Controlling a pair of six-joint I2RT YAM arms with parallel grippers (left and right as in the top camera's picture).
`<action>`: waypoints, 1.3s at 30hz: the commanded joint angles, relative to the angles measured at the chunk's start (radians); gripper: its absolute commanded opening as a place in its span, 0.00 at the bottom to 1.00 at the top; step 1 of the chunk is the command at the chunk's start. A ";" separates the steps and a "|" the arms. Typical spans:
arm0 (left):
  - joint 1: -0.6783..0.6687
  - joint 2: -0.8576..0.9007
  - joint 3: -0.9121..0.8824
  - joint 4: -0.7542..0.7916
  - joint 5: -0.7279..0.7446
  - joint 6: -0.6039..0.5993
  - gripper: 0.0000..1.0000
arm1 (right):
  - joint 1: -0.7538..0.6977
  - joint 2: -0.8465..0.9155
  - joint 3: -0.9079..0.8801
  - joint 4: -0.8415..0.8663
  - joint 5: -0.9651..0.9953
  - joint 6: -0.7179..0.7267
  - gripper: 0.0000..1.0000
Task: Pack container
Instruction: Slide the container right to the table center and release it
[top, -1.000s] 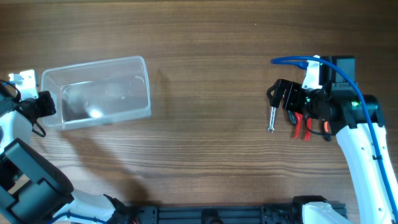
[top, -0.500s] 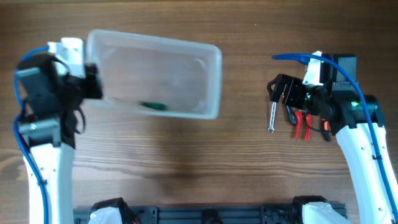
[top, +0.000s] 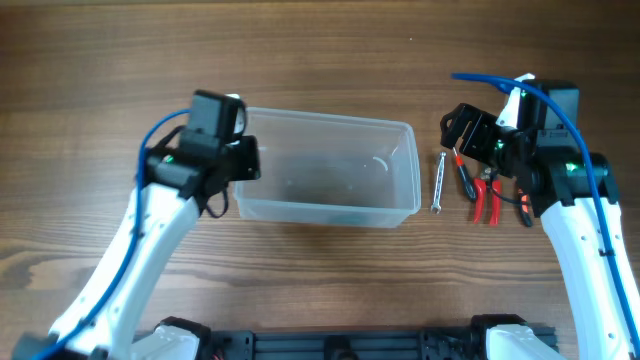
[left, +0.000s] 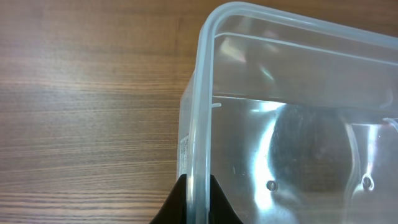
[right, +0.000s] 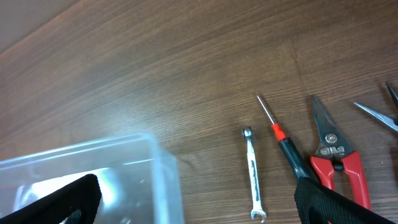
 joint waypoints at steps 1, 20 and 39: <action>-0.020 0.113 0.007 0.030 -0.052 -0.074 0.04 | -0.004 0.009 -0.003 -0.002 0.021 0.012 1.00; -0.017 0.221 0.007 0.100 -0.129 -0.092 0.04 | -0.004 0.009 -0.003 -0.014 0.022 0.006 1.00; 0.070 0.050 0.017 0.134 -0.171 -0.055 0.56 | -0.049 0.009 -0.003 -0.037 0.160 -0.051 1.00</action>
